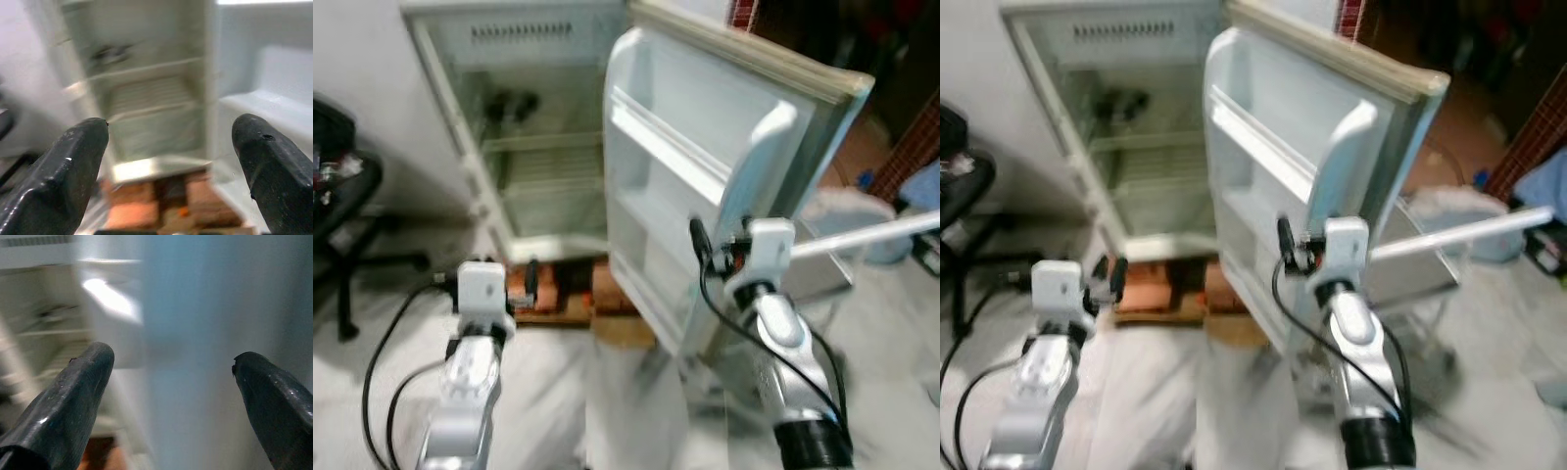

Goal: Restocking fridge

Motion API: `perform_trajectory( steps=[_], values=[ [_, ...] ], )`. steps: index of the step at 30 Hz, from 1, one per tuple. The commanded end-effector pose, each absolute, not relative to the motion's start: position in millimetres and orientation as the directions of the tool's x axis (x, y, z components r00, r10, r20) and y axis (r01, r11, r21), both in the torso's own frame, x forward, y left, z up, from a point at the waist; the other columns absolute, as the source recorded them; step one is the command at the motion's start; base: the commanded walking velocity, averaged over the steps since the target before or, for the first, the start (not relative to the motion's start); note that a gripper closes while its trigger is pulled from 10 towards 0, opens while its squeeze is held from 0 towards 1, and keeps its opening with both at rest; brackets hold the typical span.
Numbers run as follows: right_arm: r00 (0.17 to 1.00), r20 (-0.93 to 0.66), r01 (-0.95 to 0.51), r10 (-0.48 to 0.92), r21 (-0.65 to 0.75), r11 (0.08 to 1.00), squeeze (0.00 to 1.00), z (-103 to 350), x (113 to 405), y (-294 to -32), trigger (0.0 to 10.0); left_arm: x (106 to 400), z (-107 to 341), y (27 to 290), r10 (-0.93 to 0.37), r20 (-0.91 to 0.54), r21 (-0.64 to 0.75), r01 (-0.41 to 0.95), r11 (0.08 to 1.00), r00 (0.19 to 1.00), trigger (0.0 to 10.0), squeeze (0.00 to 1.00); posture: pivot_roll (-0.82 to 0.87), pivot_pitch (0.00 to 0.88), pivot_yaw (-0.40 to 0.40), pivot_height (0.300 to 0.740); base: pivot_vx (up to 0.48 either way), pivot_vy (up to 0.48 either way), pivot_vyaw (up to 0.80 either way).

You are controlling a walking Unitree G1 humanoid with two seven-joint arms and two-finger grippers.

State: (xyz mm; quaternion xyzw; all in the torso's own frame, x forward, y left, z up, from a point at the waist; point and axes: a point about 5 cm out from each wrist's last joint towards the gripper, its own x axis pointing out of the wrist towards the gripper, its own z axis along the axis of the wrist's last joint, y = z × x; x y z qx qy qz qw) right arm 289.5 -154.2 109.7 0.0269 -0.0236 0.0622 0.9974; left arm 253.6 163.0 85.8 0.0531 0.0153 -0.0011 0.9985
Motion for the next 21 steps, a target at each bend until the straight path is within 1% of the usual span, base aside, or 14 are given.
perform_trajectory(
  steps=[1,7,8,9,10,12,14,16,18,19,21],
  values=[
    [0.994,0.052,-0.095,0.092,0.046,0.994,0.0,110.1,289.3,-162.2,10.0,250.0,83.1,159.2,-0.009,-0.043,0.102,0.014,0.995,0.999,10.0,0.0,0.07,0.0,0.011,0.74,0.0,0.0,0.0],
    [0.992,0.034,-0.124,0.122,0.056,0.991,0.0,105.5,283.5,-162.5,10.0,246.2,78.3,155.2,-0.036,-0.071,0.075,0.041,0.996,0.997,10.0,0.0,0.07,0.0,0.011,0.74,0.0,0.0,0.0],
    [0.989,0.024,-0.148,0.147,0.063,0.987,0.0,103.8,282.1,-161.0,10.0,246.4,78.1,155.0,-0.038,-0.072,0.071,0.043,0.997,0.997,10.0,0.0,0.07,0.0,0.011,0.74,0.0,0.0,0.0],
    [0.975,-0.013,-0.218,0.22,0.089,0.972,0.0,97.7,278.8,-155.7,10.0,246.3,77.7,154.7,-0.04,-0.074,0.068,0.045,0.997,0.996,10.0,0.0,0.07,0.0,0.011,0.74,0.0,0.0,0.0],
    [0.975,-0.013,-0.218,0.22,0.089,0.972,0.0,97.7,278.8,-155.7,10.0,246.3,77.7,154.7,-0.04,-0.074,0.068,0.045,0.997,0.996,10.0,0.0,0.07,0.0,0.011,0.74,0.0,0.0,0.0],
    [0.948,-0.065,-0.306,0.312,0.089,0.948,0.0,88.2,273.0,-151.0,10.0,245.6,76.0,153.5,-0.045,-0.09,0.064,0.051,0.997,0.995,10.0,0.0,0.07,0.0,0.01,0.74,0.0,0.0,0.0],
    [0.941,-0.082,-0.322,0.328,0.076,0.944,0.0,84.8,271.3,-151.6,10.0,244.7,74.5,152.8,-0.047,-0.103,0.062,0.053,0.997,0.994,10.0,0.0,0.07,0.0,0.01,0.74,0.0,0.0,0.0],
    [0.963,-0.067,-0.257,0.259,0.043,0.966,0.0,87.8,277.9,-162.9,10.0,240.2,63.8,155.0,-0.038,-0.18,0.042,0.047,0.998,0.983,10.0,0.0,0.07,0.0,0.008,0.74,0.0,0.0,0.0],
    [0.968,-0.061,-0.243,0.245,0.036,0.969,0.0,89.2,279.9,-165.4,10.0,238.7,60.3,155.8,-0.035,-0.203,0.032,0.042,0.999,0.979,10.0,0.0,0.07,0.0,0.008,0.74,0.0,0.0,0.0],
    [0.977,-0.041,-0.208,0.209,0.02,0.978,0.0,94.7,285.7,-170.9,10.0,235.5,54.1,157.3,-0.024,-0.246,0.008,0.027,1.0,0.969,10.0,0.0,0.07,0.0,0.007,0.74,0.0,0.0,0.0],
    [0.985,-0.019,-0.171,0.171,0.009,0.985,0.0,100.8,291.7,-176.6,10.0,232.6,49.0,157.9,-0.024,-0.285,-0.005,0.023,1.0,0.958,10.0,0.0,0.08,0.0,0.006,0.74,0.0,0.0,0.0]
  ],
)
